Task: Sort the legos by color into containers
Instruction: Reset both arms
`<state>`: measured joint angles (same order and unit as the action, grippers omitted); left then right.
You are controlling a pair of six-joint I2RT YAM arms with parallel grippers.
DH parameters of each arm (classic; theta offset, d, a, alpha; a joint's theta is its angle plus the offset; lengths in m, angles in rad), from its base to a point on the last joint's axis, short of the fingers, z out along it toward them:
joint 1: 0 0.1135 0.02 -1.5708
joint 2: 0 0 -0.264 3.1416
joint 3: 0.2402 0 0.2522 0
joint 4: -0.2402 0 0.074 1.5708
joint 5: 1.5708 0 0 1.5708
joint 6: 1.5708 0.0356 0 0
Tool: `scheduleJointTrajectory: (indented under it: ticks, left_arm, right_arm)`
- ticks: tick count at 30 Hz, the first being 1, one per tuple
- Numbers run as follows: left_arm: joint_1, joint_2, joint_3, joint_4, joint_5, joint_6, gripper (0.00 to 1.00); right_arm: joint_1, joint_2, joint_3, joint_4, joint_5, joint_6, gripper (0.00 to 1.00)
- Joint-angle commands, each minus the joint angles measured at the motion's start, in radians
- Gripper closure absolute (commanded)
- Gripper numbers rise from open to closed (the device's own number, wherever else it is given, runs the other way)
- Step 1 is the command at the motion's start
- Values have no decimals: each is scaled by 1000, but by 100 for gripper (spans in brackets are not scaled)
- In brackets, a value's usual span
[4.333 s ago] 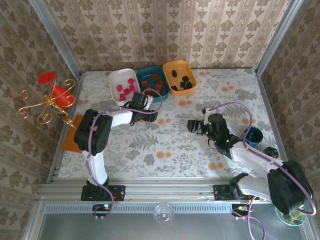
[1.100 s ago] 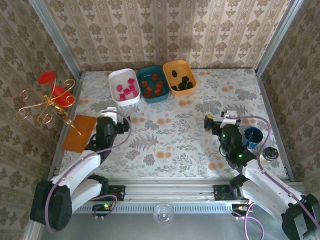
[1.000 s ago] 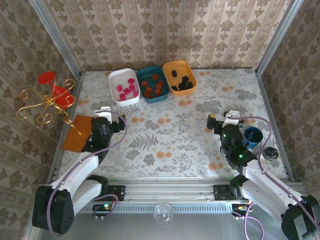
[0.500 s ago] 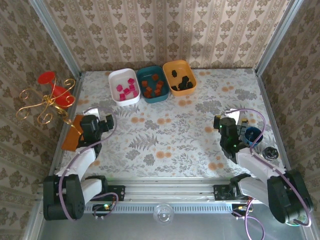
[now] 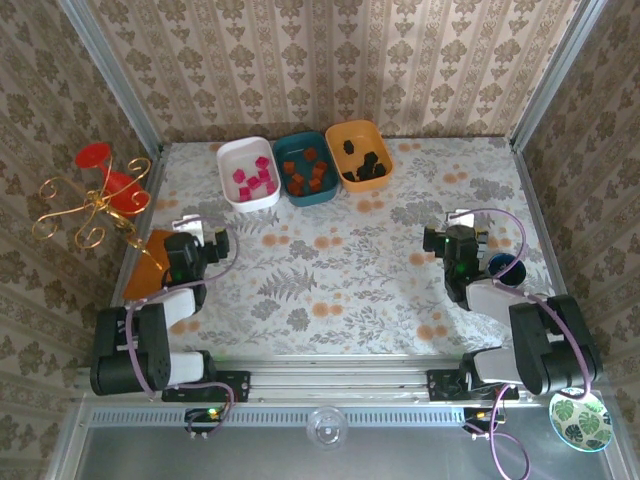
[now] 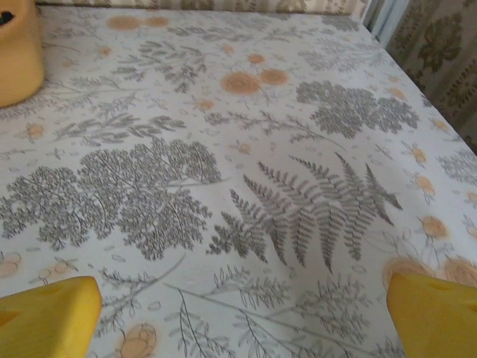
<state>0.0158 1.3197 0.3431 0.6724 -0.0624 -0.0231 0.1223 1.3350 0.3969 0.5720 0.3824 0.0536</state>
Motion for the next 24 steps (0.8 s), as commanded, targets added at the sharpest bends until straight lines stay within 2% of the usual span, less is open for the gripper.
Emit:
scheduleJointTrajectory:
  ticks: [1,7,8,10,18,24]
  left_arm:
    - [7,30,-1,130,38,32,0]
    - [6,208,-9,326,61,40,0]
    - [3,255,-9,389,56,48,0]
    - [-2,217,20,258,39,30,0]
    - [-57,238,31,281,-36,92,0]
    - [-57,240,37,277,-29,100,0]
  right_arm:
    - [-23,31,18,131,-86,-26,0]
    - [-41,210,-38,410,-162,-52,0]
    - [-45,192,-25,354,-165,-42,0]
    - [-55,199,-14,339,-184,-34,0]
    - [-76,193,3,298,-208,-16,0]
    - [-79,193,4,294,-214,-15,0]
